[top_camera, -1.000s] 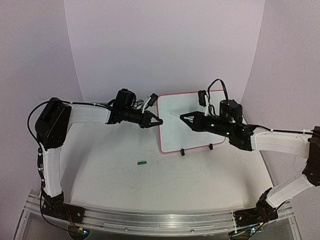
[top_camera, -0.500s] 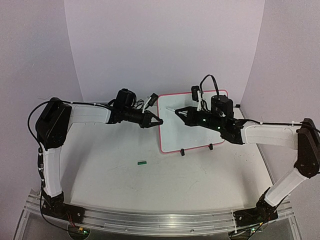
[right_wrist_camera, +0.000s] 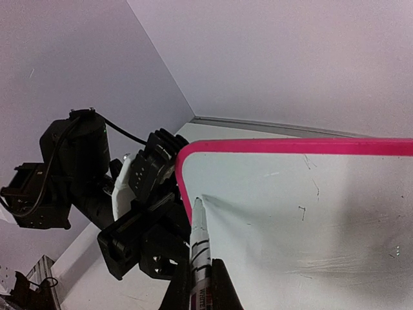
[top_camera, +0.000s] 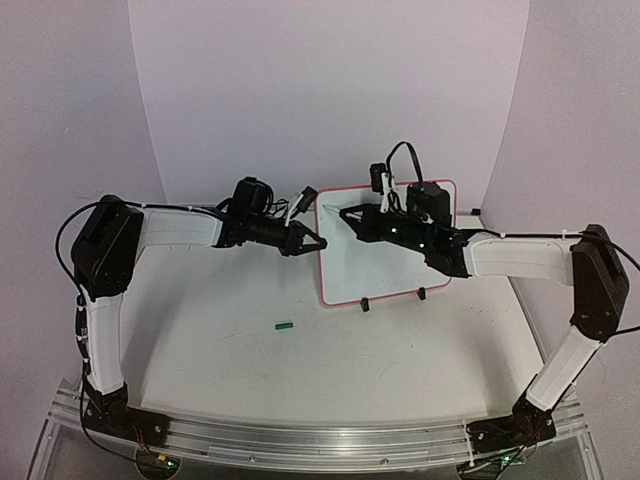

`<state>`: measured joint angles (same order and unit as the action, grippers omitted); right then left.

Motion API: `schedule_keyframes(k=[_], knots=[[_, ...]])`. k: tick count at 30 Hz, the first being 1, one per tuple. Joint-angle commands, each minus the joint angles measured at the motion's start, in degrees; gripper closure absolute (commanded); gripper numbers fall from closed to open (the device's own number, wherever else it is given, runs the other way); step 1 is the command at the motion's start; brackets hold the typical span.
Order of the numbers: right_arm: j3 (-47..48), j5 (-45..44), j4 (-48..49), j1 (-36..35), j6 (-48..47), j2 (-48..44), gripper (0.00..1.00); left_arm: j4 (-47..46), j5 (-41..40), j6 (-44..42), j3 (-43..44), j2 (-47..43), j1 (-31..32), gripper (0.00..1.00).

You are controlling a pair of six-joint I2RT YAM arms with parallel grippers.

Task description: Write a sentence on the whiteboard

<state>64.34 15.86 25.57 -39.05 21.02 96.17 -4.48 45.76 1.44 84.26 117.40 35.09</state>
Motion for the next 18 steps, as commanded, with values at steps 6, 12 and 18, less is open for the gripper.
schedule_keyframes(k=[6,12,18], knots=[[1.92,-5.52,2.64,-0.21,-0.40,0.69,1.00,9.58,-0.28,-1.08,0.11,2.16,2.05,1.00],[0.00,-9.74,2.67,-0.18,-0.01,-0.92,1.00,9.66,-0.38,-1.18,0.12,2.13,2.18,1.00],[-1.87,-12.91,2.94,-0.17,-0.25,-3.22,1.00,9.75,-0.39,-1.27,0.15,2.14,2.18,1.00]])
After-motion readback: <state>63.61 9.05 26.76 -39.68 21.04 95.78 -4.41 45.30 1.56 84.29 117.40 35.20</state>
